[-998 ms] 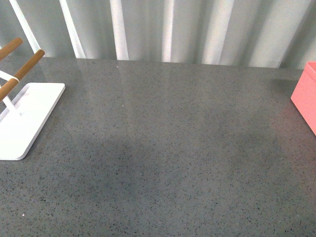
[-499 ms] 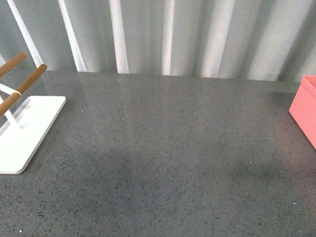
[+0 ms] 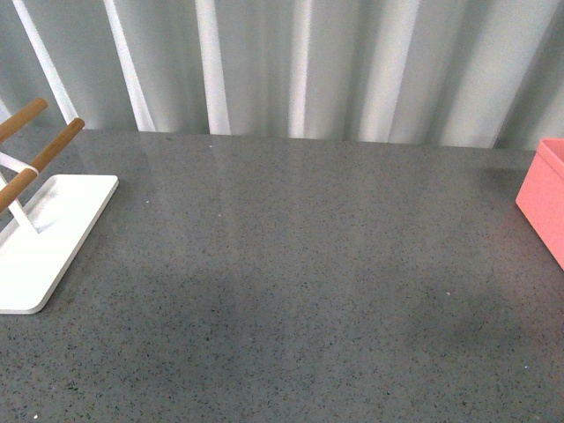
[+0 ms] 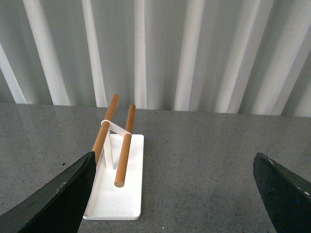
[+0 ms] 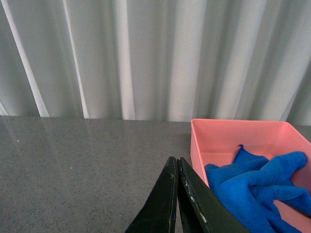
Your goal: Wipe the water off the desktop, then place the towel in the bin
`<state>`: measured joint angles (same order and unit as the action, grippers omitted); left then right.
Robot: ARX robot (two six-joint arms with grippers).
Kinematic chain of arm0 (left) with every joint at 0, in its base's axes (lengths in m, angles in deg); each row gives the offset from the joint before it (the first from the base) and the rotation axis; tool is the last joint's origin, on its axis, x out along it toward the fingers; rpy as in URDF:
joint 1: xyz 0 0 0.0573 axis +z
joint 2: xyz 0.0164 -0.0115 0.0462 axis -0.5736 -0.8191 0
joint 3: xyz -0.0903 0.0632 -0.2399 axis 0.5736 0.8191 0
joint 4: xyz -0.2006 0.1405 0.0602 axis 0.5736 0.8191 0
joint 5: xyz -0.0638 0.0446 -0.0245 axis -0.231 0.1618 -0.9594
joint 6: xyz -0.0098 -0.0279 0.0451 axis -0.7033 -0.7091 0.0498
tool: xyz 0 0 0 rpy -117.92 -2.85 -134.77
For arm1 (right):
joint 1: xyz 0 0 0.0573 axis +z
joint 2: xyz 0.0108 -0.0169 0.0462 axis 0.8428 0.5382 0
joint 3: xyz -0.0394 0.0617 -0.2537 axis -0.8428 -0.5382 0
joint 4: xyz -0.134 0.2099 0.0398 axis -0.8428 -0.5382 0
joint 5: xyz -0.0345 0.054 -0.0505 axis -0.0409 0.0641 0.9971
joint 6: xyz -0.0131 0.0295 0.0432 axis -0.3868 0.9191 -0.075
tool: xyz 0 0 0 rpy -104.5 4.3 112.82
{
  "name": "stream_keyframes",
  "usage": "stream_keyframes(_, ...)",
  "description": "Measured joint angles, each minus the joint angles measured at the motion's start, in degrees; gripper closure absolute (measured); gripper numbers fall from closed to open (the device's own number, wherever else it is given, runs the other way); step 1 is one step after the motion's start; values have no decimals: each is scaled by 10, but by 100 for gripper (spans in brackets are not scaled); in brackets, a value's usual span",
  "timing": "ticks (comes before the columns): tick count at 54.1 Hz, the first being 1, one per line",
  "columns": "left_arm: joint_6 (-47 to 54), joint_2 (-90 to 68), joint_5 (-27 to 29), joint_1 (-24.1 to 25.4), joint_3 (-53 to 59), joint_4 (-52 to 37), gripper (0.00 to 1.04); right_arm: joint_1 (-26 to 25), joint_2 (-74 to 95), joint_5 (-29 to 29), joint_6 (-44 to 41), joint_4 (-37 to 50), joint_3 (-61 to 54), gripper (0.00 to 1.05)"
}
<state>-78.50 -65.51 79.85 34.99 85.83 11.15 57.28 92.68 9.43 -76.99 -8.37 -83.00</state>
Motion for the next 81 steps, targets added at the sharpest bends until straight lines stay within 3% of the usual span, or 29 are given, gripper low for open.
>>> stream_keyframes(26,0,0,0,0,0,0,7,0,-86,0,0,-85,0,102)
stream_keyframes(32,0,0,0,0,0,0,7,0,-172,0,1,-184,0,102)
stream_keyframes(50,0,1,0,0,0,0,7,0,-185,0,1,-188,1,102)
stream_keyframes(59,0,1,0,0,0,0,7,0,-185,0,1,-188,0,78)
stream_keyframes(74,0,1,0,0,0,0,7,0,-185,0,1,-188,0,8)
stream_keyframes(81,0,1,0,0,0,0,7,0,-185,0,2,-188,0,7)
